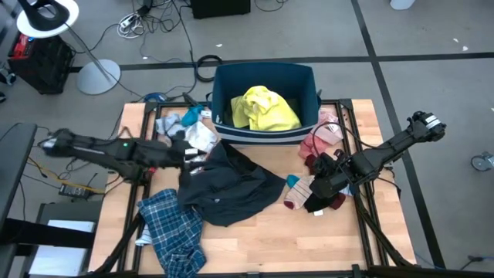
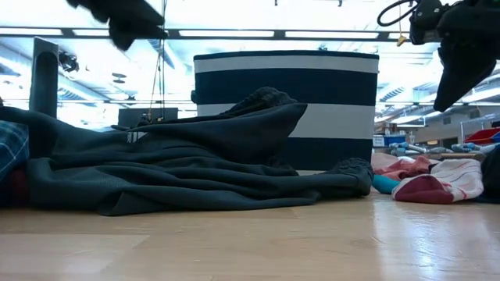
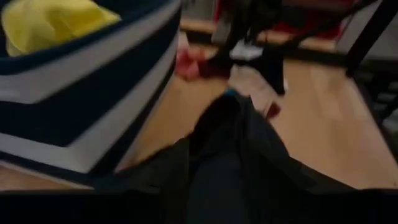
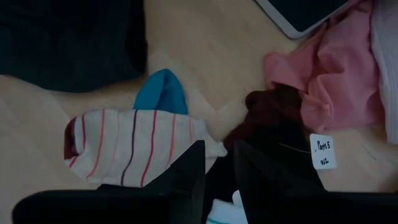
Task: Sort clothes
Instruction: Put the black shorts into the blue bin
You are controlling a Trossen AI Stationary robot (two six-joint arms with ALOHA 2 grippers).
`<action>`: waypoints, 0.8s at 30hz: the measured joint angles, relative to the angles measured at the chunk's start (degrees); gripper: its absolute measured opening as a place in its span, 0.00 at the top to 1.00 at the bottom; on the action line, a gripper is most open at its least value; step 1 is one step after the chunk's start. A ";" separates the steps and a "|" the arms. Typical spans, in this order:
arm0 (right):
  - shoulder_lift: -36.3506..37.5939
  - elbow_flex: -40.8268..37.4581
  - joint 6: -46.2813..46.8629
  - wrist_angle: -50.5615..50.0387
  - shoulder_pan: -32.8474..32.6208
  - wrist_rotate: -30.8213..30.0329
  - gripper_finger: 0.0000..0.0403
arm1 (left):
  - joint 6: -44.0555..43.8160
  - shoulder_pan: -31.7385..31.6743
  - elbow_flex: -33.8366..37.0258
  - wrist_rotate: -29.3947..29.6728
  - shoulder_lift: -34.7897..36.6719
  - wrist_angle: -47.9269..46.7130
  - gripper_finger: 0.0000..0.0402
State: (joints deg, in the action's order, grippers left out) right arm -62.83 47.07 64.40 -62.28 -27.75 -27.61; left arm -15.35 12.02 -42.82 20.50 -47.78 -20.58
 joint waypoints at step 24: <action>0.00 0.00 -1.14 -0.37 0.00 0.67 0.79 | -29.09 16.33 -12.12 17.26 -22.66 -18.54 0.54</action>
State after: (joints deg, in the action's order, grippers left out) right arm -62.83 47.07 63.26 -62.65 -27.75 -26.94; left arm -44.44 28.34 -54.94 37.77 -70.44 -39.12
